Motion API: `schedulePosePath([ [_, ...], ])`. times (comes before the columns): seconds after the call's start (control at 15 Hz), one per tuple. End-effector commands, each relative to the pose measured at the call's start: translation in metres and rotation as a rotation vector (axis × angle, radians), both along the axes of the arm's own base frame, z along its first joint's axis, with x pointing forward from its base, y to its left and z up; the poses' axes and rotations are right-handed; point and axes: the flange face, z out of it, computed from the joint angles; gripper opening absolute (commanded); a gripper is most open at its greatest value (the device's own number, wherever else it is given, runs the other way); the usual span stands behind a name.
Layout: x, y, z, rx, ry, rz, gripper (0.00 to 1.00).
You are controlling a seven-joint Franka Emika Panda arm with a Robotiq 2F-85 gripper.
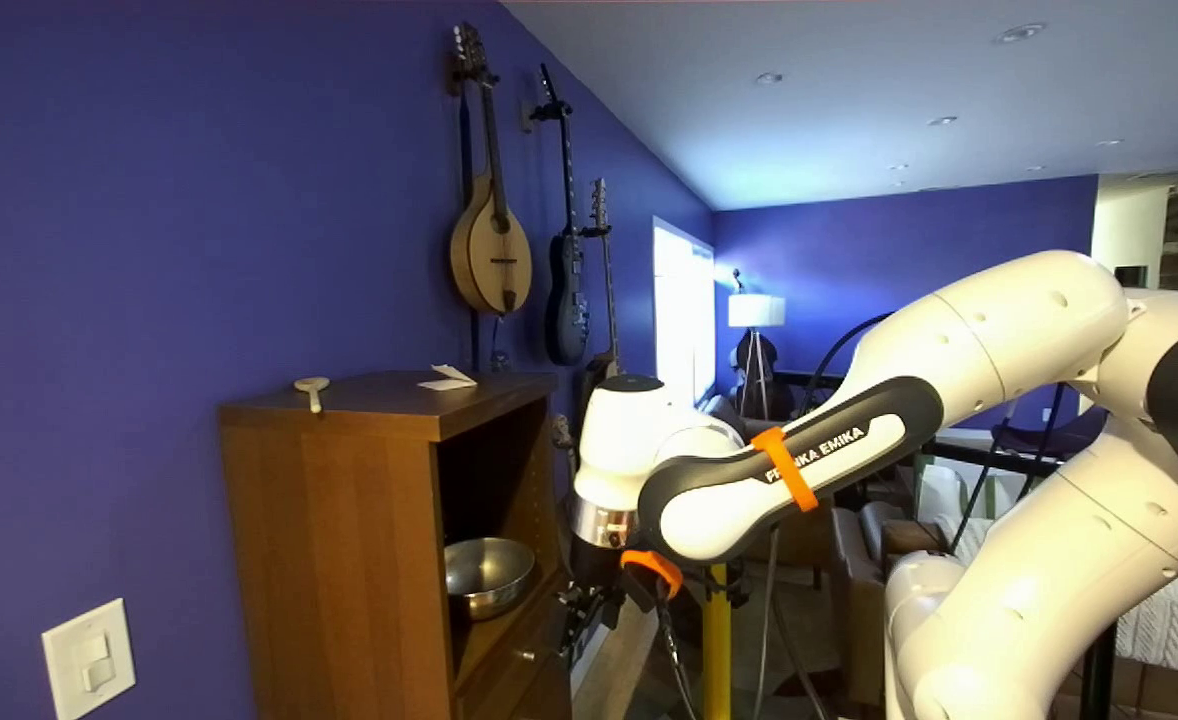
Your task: Put the wooden spoon in the silver bowl.
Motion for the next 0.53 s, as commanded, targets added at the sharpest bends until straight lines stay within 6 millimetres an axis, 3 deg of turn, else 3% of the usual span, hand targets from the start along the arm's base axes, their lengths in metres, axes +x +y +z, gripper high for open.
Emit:
schedulePosePath([
  [0.0, 0.000, 0.000, 0.001, 0.000, 0.001, 0.000, 1.00],
  [0.2, -0.004, -0.008, 0.029, -0.075, 0.055, -0.070, 1.00],
  [0.47, -0.015, -0.011, 0.096, -0.158, 0.085, -0.141, 1.00],
])
